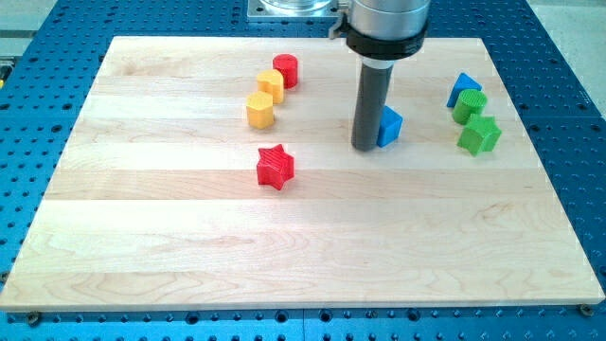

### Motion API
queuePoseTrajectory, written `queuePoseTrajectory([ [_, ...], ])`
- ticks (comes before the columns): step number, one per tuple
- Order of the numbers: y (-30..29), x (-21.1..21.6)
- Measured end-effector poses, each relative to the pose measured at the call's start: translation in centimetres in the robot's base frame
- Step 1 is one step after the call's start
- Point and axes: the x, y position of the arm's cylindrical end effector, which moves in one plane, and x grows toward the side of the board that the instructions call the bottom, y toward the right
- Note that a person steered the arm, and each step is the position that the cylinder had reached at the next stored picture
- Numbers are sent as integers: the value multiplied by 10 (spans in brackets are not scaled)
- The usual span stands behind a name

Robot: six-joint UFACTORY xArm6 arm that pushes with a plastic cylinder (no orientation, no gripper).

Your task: Move the cube diagonally to the hexagon

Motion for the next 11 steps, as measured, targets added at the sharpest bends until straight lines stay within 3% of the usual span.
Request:
queuePoseTrajectory([
  [2,3,36],
  [4,51,-48],
  [8,-2,-66],
  [11,65,-163],
])
